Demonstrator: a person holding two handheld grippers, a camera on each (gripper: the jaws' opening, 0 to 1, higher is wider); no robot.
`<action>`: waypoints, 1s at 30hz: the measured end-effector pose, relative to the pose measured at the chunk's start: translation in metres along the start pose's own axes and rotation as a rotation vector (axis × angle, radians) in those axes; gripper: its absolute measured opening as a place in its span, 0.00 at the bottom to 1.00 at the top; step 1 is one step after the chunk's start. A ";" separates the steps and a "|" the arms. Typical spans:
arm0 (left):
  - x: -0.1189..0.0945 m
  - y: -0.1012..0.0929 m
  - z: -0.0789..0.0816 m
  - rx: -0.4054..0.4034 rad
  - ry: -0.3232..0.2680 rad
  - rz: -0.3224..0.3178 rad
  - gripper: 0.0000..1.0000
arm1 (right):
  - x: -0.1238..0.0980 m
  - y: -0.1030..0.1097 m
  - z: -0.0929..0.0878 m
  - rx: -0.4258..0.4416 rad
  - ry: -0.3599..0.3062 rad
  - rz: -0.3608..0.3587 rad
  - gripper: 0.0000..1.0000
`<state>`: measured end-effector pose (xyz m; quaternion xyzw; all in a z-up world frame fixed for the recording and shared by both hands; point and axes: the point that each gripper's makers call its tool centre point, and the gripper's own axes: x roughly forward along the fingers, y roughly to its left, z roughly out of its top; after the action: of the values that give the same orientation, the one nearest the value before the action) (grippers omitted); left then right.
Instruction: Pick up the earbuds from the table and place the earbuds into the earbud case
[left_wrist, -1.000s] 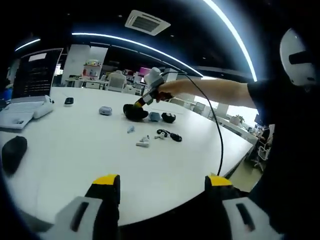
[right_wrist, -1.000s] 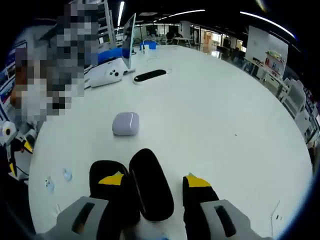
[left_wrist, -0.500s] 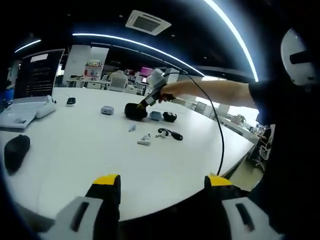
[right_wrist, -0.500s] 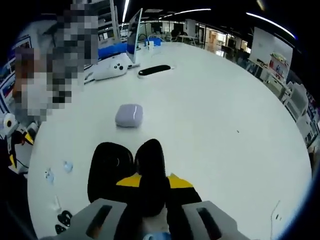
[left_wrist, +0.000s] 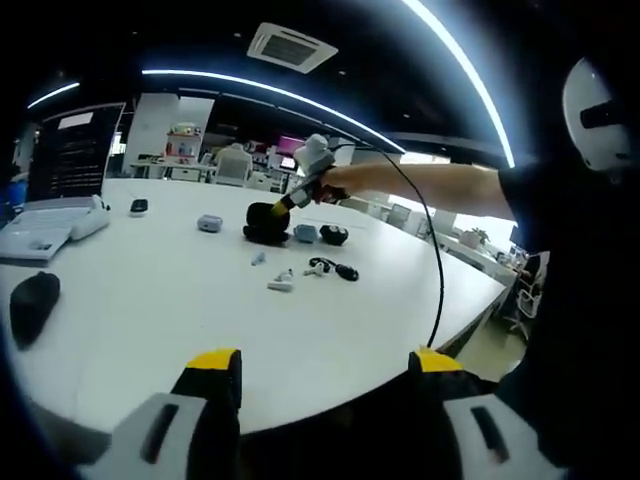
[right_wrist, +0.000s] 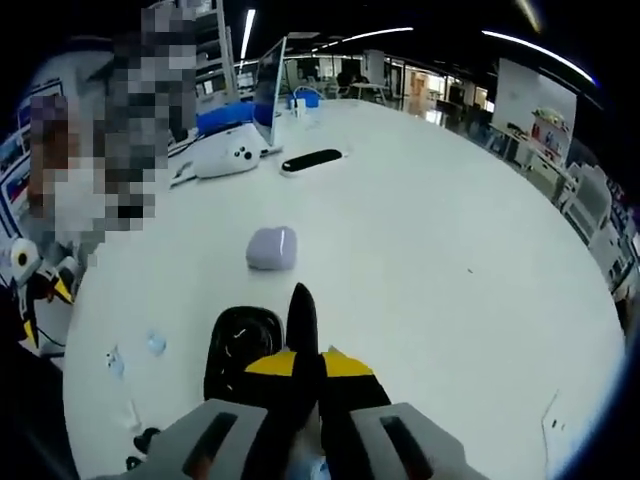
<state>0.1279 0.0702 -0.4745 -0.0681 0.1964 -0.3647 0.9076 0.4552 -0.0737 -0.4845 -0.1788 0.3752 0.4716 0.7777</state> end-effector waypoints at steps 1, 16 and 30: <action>0.000 -0.001 0.000 0.001 -0.002 -0.001 0.68 | -0.003 0.003 0.000 -0.003 0.001 0.001 0.06; 0.021 -0.019 0.008 0.025 0.004 -0.092 0.69 | -0.073 0.088 -0.017 -0.132 -0.038 0.054 0.06; 0.055 -0.053 0.019 0.064 0.025 -0.180 0.69 | -0.129 0.185 -0.088 -0.262 -0.016 0.138 0.06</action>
<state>0.1380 -0.0069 -0.4602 -0.0518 0.1890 -0.4519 0.8703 0.2229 -0.1160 -0.4314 -0.2490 0.3158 0.5702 0.7164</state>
